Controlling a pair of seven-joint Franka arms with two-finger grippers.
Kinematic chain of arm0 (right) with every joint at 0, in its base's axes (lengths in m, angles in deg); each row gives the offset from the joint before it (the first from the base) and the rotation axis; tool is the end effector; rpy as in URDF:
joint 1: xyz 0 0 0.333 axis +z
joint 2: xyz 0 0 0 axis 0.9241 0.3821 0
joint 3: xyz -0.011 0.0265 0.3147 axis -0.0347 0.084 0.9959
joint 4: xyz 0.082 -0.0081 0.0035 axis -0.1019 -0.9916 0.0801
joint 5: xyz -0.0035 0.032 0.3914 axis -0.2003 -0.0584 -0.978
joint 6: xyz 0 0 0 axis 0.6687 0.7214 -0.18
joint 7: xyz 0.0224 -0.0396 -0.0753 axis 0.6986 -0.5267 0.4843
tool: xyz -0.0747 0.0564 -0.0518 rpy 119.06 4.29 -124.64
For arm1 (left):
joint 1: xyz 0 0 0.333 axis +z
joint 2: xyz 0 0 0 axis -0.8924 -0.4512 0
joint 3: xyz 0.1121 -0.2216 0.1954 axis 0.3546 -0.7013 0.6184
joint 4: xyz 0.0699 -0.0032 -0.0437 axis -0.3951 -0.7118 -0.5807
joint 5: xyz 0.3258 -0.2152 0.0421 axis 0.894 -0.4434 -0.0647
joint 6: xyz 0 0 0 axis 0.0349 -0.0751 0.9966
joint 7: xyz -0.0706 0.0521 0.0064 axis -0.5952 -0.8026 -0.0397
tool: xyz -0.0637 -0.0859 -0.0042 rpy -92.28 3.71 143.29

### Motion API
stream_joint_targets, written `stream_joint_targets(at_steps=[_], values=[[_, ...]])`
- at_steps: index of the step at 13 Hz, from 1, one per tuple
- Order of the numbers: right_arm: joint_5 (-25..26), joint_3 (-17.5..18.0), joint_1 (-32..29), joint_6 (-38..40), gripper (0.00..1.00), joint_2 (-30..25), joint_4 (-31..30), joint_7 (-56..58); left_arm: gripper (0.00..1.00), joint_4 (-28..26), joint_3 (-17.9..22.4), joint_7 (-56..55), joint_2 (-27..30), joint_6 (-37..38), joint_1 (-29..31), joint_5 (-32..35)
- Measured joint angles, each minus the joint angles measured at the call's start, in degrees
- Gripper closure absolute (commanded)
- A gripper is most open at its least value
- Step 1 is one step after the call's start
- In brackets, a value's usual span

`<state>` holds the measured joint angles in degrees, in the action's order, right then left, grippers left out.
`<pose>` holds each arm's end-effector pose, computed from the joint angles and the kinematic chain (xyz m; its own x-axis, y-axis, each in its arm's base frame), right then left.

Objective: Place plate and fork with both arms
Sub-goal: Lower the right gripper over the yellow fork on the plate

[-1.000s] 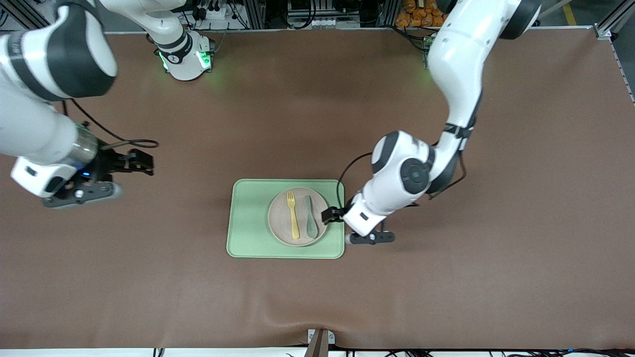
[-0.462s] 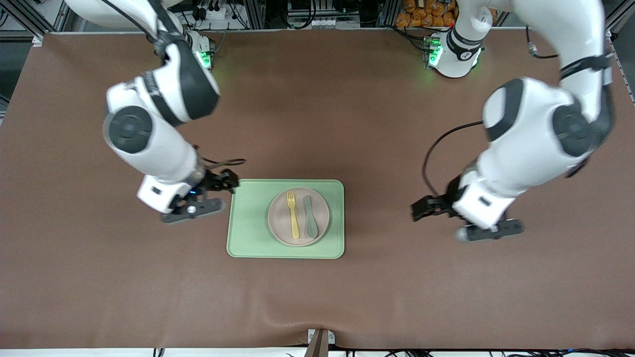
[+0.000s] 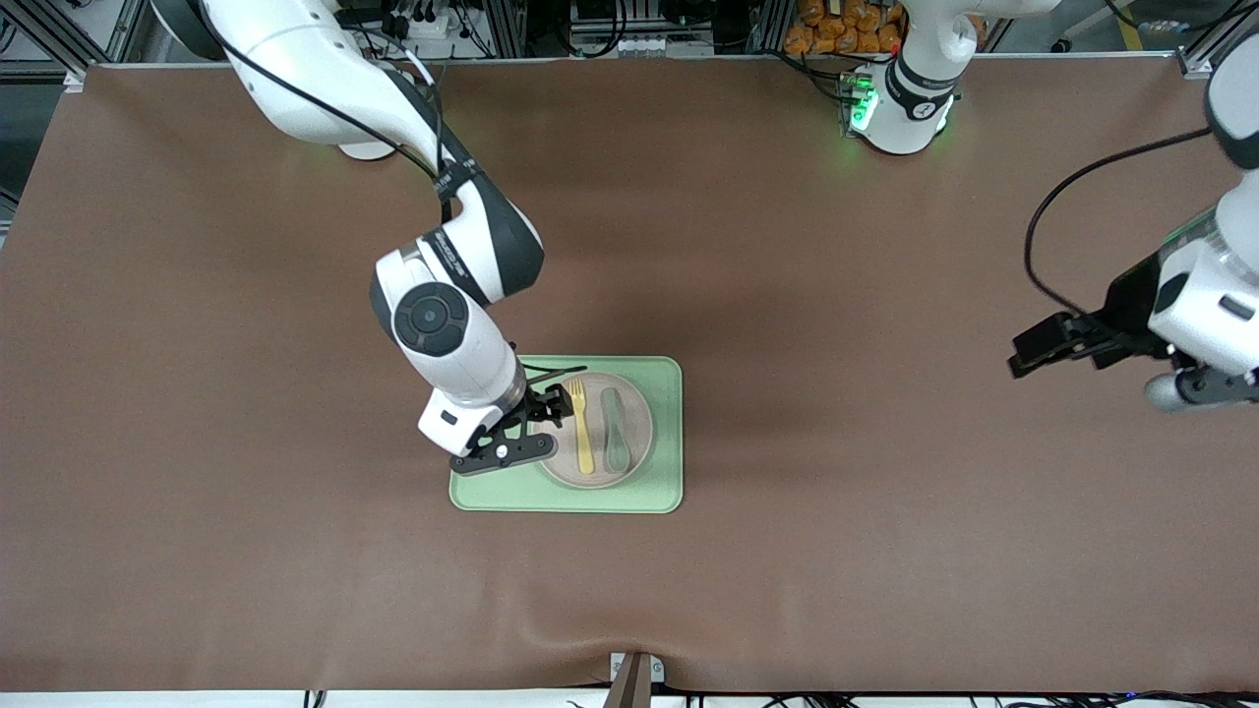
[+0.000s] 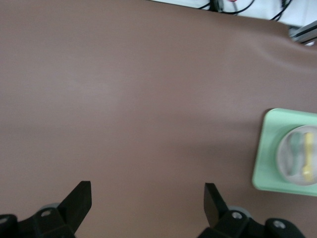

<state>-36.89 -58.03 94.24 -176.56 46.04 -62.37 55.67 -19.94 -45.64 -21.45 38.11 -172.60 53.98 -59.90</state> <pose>0.6493 0.3683 0.3212 0.9758 0.2039 0.0786 0.2092 -0.9756 -0.0666 0.6261 -0.0866 0.6201 0.9908 0.1114 0.0762 0.1074 -0.9927 0.0551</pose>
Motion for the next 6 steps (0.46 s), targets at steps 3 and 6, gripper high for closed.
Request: stream_joint_targets(at_steps=[3, 6], values=[[0.00, 0.00, 0.96, -1.52, 0.28, 2.96, 0.28, -0.11, 0.00, -0.36, -0.15, 0.00, 2.22, 3.67, 0.04, 1.54], [0.00, -0.02, 2.29, -4.22, 0.40, 5.19, 0.38, -1.34, 0.00, -0.83, -0.13, 0.07, 2.38, 6.83, 0.68, 1.55]])
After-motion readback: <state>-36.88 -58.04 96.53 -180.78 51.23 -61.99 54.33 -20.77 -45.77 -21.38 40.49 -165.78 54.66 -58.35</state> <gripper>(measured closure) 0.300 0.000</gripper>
